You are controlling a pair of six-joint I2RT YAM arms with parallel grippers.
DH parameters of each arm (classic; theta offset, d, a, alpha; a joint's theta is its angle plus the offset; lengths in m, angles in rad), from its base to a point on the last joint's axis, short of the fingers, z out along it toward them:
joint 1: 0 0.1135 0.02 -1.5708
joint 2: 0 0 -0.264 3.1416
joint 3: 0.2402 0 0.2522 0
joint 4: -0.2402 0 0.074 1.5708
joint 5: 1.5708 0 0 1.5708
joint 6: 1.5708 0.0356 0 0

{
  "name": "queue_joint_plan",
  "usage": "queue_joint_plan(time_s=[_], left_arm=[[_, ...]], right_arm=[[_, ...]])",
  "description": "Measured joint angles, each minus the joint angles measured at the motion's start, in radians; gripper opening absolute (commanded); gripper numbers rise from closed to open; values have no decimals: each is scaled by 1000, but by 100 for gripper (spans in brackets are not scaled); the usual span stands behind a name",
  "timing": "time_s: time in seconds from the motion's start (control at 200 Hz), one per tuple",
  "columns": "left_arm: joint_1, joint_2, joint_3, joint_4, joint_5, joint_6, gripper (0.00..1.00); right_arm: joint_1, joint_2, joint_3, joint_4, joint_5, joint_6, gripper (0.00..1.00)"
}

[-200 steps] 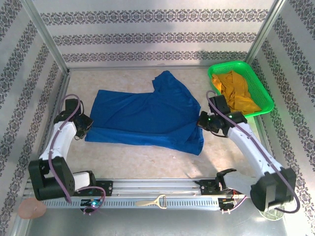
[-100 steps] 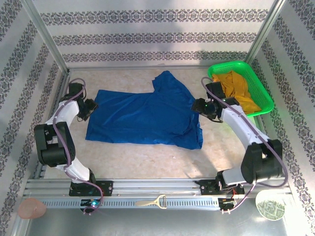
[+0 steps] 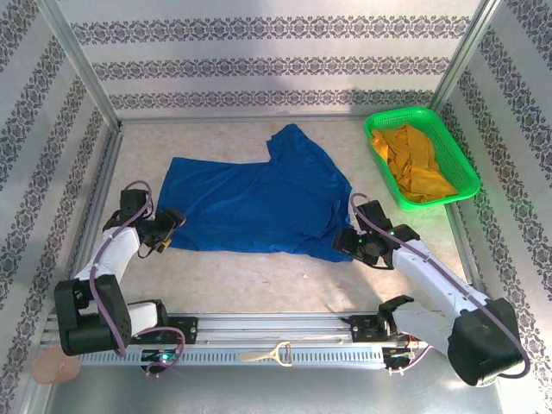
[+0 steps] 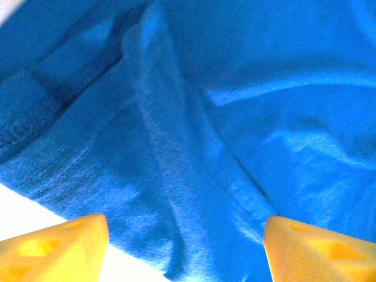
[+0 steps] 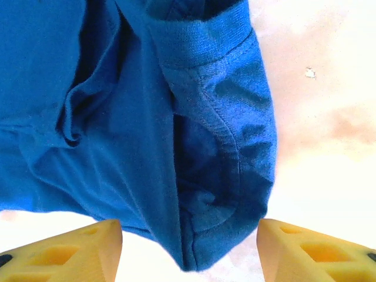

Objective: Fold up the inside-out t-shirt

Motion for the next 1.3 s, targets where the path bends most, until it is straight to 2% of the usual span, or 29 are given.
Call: queue_joint_plan(time_s=[0.125, 0.215, 0.28, 0.395, 0.525, 0.644, 0.789, 0.974, 1.049, 1.084, 1.159, 1.299], left_arm=[[0, 83, 11, 67, 18, -2, 71], [0, 141, 26, 107, 26, -2, 72], [0, 172, 34, 132, 29, -2, 71], [0, 221, 42, 169, 30, -2, 72], [0, 233, 42, 179, 29, -3, 72], [0, 212, 40, 162, 1, -7, 73], [0, 165, 34, 85, -50, -6, 73], [0, 55, -48, 23, -69, -27, 74], [0, -11, -76, -18, -73, -41, 74], [0, -38, -77, -41, -77, -45, 75], [0, -87, -63, -79, -77, -43, 76], [-1, -92, 47, -117, -70, -23, 82]], right_arm=[[0, 27, -1, 43, 0, 18, 57], [0, 46, -4, 69, 0, 28, 48], [0, 64, -9, 86, 1, 40, 33], [0, 101, -20, 97, 5, 54, 0], [-15, 96, -32, 77, 19, 89, 0], [-73, 23, -60, 34, 32, 124, 0], [-137, -80, -93, -26, 53, 161, 0], [-175, -141, -116, -98, 89, 191, 0], [-185, -163, -116, -124, 99, 198, 33], [-186, -172, -110, -141, 105, 197, 41], [-185, -190, -72, -188, 118, 187, 47], [-178, -164, 61, -210, 95, 140, 51]])
